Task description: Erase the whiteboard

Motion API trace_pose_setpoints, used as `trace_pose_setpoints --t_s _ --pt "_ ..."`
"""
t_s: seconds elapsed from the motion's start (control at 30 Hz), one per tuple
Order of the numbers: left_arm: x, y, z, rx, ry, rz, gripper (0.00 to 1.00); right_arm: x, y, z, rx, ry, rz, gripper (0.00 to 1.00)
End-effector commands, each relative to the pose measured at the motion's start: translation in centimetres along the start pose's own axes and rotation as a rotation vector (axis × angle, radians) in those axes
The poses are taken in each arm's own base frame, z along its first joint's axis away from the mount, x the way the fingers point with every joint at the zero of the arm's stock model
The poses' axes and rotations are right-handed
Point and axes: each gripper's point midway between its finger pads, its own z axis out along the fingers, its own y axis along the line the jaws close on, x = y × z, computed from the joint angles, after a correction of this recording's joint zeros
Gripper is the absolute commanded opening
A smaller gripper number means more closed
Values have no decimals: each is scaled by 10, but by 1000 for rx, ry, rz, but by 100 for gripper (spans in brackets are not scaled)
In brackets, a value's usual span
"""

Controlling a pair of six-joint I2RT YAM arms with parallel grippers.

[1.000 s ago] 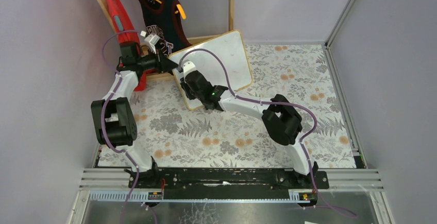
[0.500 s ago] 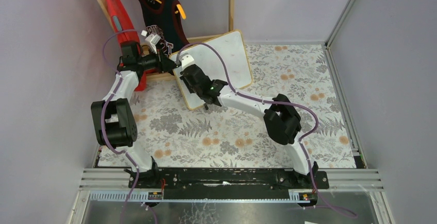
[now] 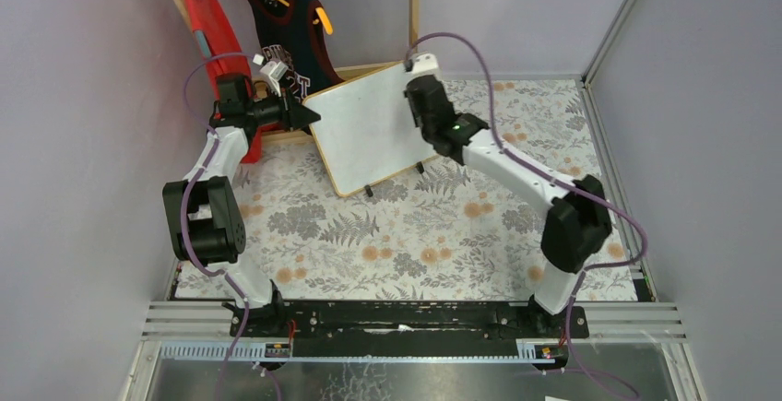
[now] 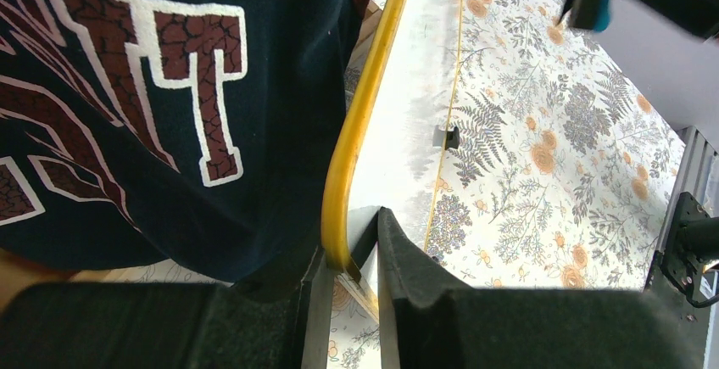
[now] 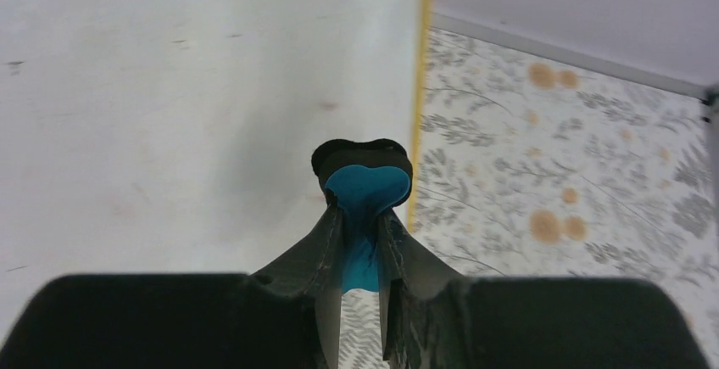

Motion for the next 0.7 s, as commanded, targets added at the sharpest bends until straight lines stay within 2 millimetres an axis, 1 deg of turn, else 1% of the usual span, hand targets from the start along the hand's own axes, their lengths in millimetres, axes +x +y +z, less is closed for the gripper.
trace_pose_setpoints --t_s 0.0,0.07,0.13,0.23,0.33,0.43,0.53,0.67 --pt "42 27 3 -111 104 -5 0 0 -69 -24 121 49 34 0" --pt "41 28 3 -115 105 -8 0 19 -95 -31 150 124 47 0" --pt "41 28 4 -118 105 -11 0 32 -117 -40 168 179 74 0" --pt "41 30 4 -127 107 -12 0 55 -147 -53 209 266 93 0" --pt "41 31 3 -137 106 -11 0 80 -172 -67 241 348 118 0" --pt "42 32 3 -144 110 -11 0 110 -184 -79 205 430 167 0" --pt "43 32 4 -154 115 -2 0 146 -193 -91 191 522 219 0" --pt "46 32 5 -156 121 -5 0 188 -203 -101 196 622 328 0"
